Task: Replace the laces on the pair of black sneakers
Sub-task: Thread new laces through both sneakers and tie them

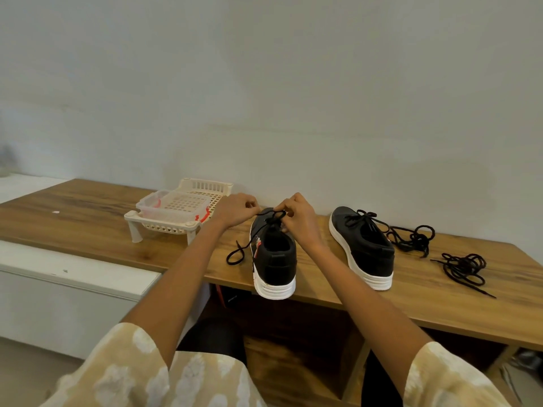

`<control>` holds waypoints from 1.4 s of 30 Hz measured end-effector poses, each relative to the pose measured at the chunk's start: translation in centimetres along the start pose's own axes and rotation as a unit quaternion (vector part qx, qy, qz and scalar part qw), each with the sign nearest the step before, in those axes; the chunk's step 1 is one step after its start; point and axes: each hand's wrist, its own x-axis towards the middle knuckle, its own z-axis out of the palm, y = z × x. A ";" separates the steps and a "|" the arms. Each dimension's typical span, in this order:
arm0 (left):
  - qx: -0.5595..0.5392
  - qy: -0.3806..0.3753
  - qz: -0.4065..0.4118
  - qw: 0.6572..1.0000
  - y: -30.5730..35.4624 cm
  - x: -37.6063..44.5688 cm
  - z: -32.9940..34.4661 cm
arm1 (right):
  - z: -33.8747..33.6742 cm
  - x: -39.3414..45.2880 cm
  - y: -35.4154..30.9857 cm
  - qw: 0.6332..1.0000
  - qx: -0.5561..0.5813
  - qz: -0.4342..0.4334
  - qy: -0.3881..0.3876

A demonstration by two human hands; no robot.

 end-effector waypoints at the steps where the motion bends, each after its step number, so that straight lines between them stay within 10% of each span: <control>1: -0.100 -0.029 0.011 0.994 0.1 -0.2 -0.1 | 0.0 0.0 0.1 1.000 -0.003 -0.006 0.001; 3: -0.250 -0.085 0.025 0.964 0.8 -0.5 -0.4 | -0.1 0.2 0.2 1.000 -0.013 -0.020 0.006; 17: -0.372 -0.221 -0.006 0.902 0.2 -0.2 0.5 | -0.6 -0.6 1.8 0.995 0.096 0.029 0.005; 34: -0.290 -0.407 -0.066 0.864 1.6 0.9 -3.1 | -0.4 -1.4 1.5 0.940 0.299 0.161 0.016; 42: -0.174 -0.287 0.015 0.942 2.6 0.8 -2.0 | -4.2 0.9 1.9 0.738 0.568 0.270 0.243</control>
